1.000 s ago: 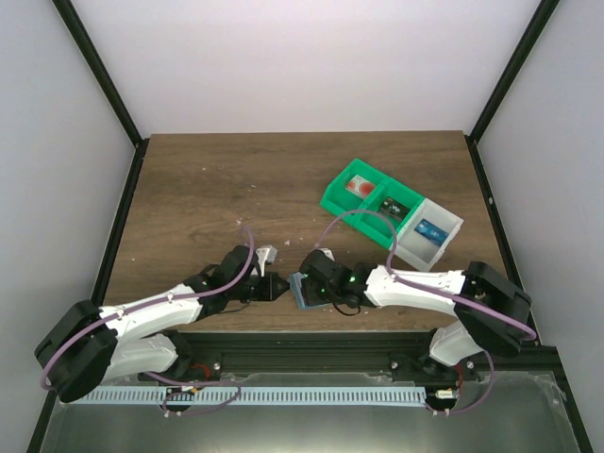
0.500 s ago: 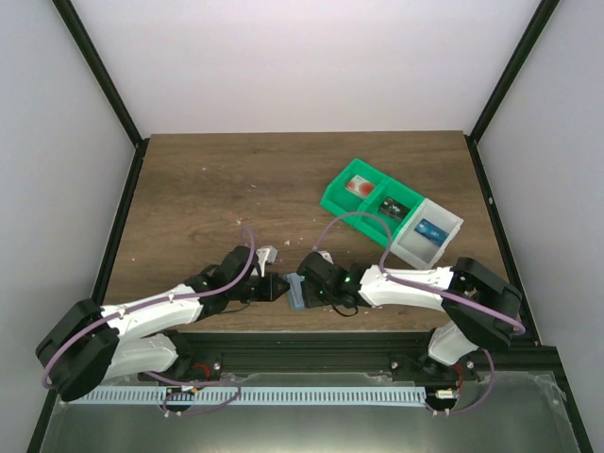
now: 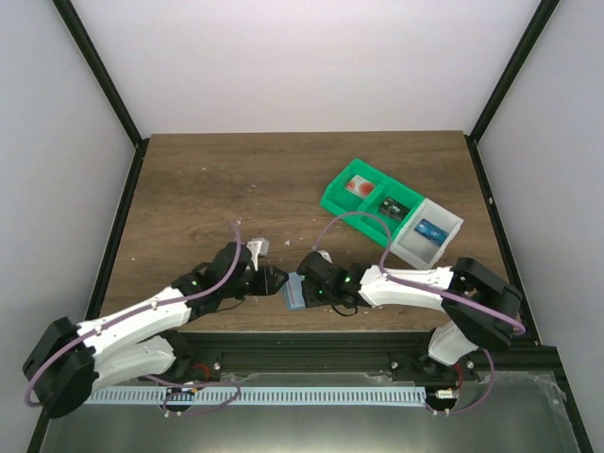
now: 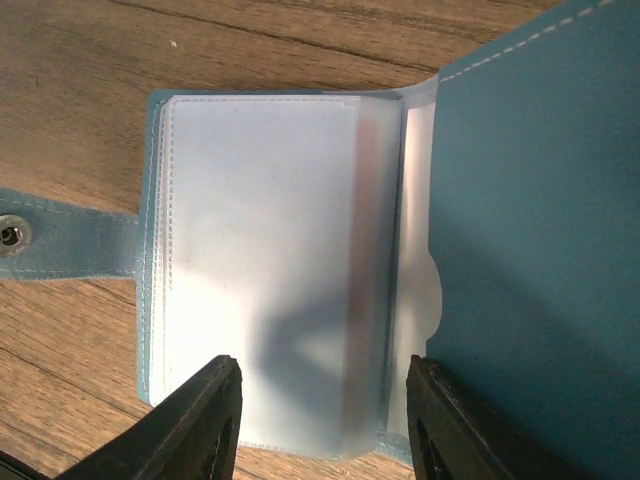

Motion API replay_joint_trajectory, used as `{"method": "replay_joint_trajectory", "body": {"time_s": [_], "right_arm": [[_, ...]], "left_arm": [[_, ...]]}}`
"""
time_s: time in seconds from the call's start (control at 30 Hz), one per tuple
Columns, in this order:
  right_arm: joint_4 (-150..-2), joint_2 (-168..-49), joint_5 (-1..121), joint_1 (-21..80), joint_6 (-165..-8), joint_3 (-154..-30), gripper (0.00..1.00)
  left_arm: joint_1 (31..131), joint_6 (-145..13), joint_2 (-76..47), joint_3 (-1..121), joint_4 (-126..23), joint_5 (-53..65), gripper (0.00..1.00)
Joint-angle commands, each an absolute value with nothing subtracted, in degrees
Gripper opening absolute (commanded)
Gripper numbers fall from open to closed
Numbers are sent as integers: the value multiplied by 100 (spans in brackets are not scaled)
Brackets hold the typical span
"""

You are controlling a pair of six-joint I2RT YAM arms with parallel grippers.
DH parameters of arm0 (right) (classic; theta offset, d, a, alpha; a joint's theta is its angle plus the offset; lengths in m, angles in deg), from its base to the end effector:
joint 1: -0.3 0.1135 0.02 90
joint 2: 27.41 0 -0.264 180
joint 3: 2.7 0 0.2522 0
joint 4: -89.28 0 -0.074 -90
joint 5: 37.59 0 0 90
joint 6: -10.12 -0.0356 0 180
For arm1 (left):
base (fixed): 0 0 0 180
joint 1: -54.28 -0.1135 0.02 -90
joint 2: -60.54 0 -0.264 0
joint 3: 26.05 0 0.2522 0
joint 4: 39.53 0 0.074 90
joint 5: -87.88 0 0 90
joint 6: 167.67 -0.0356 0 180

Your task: Take the credit cards out of the card holder

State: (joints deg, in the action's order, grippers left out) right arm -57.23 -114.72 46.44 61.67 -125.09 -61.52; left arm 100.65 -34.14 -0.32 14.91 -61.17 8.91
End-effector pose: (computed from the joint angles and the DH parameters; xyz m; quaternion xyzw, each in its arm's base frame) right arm 0.1377 0.2446 0.1603 -0.1237 0.9611 0.1636 0.1850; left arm 0.1401 -0.1568 0.1860 0.0619 0.9064 -0.3506 0.2272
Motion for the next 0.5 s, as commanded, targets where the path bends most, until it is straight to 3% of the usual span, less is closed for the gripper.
{"method": "replay_joint_trajectory", "body": {"time_s": [0.0, 0.17, 0.37, 0.47], "right_arm": [[-5900, -11414, 4641, 6204, -12540, -6121, 46], [-5951, -11416, 4669, 6208, -12589, -6113, 46], [-5964, -11416, 4637, 6202, -12654, -6003, 46], [-5946, -11390, 4612, 6207, -12697, -5943, 46]], "left_arm": [[10060, -3179, 436, 1629, -5965, 1073, 41], [10064, -2891, 189, 1344, -4989, 1723, 39], [10061, -3151, -723, 1314, -4733, 1793, 26], [10058, -3264, -1025, 1379, -5178, 1280, 21]]}}
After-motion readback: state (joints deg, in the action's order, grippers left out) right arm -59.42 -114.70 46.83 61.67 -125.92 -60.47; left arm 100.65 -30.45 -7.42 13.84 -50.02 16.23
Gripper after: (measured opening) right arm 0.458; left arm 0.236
